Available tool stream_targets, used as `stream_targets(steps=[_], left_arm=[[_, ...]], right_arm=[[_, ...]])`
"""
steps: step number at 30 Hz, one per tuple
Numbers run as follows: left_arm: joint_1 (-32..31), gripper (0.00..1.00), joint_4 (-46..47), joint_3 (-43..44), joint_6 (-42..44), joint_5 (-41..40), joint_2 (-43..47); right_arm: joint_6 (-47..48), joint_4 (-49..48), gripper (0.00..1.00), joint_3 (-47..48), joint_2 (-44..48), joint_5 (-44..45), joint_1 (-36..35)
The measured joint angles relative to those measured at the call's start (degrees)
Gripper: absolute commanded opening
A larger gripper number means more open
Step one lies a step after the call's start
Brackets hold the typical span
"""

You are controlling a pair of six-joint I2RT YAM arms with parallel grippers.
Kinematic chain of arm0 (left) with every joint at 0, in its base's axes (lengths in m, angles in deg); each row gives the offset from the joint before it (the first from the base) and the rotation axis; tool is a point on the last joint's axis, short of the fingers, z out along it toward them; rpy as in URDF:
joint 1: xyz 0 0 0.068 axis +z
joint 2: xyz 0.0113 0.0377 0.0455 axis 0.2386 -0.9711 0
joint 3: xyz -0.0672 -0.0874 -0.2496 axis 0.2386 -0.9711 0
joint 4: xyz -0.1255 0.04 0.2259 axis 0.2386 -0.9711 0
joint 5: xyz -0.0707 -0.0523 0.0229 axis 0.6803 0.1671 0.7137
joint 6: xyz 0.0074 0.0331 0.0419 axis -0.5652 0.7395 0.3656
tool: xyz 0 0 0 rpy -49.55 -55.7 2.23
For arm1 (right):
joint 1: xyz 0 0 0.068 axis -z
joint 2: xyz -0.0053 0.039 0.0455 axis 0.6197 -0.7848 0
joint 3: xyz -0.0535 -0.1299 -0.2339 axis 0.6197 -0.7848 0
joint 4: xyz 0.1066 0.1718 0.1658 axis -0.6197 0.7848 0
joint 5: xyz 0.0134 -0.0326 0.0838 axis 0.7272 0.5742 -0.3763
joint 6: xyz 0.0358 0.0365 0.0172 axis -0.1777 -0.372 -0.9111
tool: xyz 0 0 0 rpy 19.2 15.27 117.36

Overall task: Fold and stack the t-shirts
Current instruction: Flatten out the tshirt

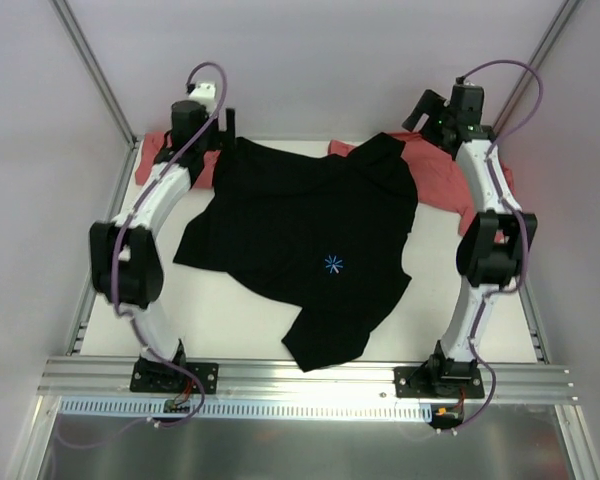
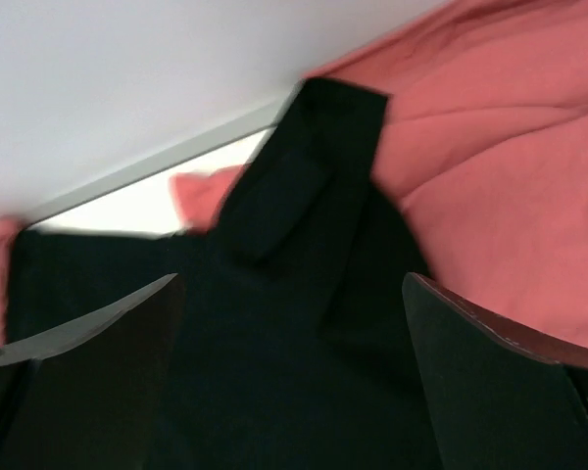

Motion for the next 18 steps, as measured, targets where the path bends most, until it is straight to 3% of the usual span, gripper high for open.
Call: stream_targets(steps=[4,7,12,18], left_arm=[[0.7,0.99,-5.9,-10.1,-5.0,0.3,12.4],[1.2,0.99,-8.6,-18.0,-11.5,2.3,20.9],[0.9,0.99,-12.3,-30.3,-18.7,6.8,30.6],[0.2,0.99,-22.3,-32.4,-19.6,7.8,30.3]], right_arm=[[0.1,2.3,1.00,-11.8,16.2,-1.6,-4.0],[-0.6,5.7,0.99,-16.4,22.3,-5.8,-8.6],[-1.9,10.2,0.99,-25.5,19.4,-12.5,-18.1],[-3.2,17.1,0.99,-33.8,12.7,-14.7,-27.8]])
